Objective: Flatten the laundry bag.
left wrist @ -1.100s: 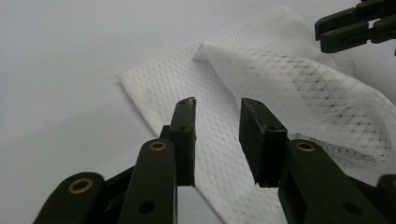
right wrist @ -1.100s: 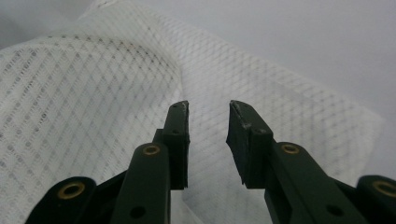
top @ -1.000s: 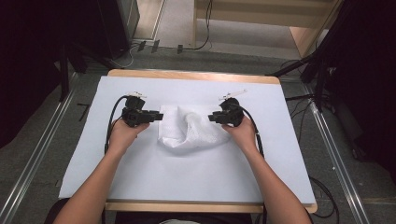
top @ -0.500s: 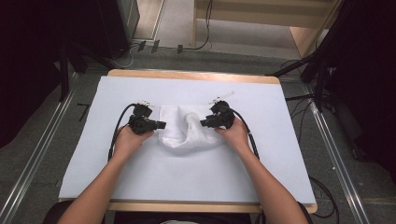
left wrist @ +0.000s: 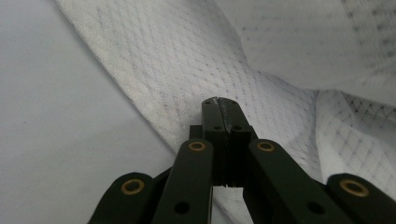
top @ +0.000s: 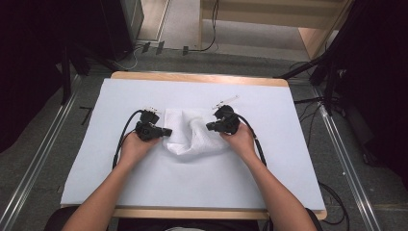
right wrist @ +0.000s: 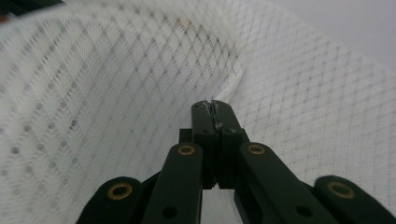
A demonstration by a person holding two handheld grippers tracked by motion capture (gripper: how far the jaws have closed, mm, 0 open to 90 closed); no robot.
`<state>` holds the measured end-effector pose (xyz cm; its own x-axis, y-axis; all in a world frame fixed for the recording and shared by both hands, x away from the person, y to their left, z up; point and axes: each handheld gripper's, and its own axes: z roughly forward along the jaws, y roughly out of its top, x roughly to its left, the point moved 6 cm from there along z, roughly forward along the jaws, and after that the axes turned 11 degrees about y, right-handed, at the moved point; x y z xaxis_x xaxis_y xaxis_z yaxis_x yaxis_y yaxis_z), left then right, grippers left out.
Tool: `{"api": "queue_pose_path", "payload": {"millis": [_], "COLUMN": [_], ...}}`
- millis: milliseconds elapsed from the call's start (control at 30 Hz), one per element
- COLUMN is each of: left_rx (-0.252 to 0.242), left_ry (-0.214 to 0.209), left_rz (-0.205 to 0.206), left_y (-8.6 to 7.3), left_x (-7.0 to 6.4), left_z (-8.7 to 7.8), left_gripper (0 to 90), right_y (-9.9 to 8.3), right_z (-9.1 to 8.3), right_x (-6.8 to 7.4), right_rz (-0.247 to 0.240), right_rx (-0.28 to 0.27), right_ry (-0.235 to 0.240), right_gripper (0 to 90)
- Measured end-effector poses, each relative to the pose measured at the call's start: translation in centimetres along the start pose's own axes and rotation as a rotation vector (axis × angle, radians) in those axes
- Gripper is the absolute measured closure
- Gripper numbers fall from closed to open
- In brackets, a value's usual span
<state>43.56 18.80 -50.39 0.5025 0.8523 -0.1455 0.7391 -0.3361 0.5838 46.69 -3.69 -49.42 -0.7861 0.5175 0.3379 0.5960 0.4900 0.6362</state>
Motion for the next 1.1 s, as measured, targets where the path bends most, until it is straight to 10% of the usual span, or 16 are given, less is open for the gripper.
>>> {"api": "queue_pose_path", "payload": {"millis": [500, 1100], "left_rx": [-0.008, -0.004], "left_ry": [-0.001, -0.007], "left_rz": [0.005, -0.001], "left_y": [-0.1, -0.1], "left_x": [0.1, 0.0], "left_z": [0.0, 0.0], "left_gripper": [90.0, 90.0], "right_y": [-1.9, -7.0], "right_z": [-5.6, -9.2], "right_x": [5.6, 7.7], "right_rz": [-0.091, -0.087], "right_rx": [-0.107, -0.141], "right_ry": [0.081, 0.122], "right_gripper": [90.0, 87.2]}}
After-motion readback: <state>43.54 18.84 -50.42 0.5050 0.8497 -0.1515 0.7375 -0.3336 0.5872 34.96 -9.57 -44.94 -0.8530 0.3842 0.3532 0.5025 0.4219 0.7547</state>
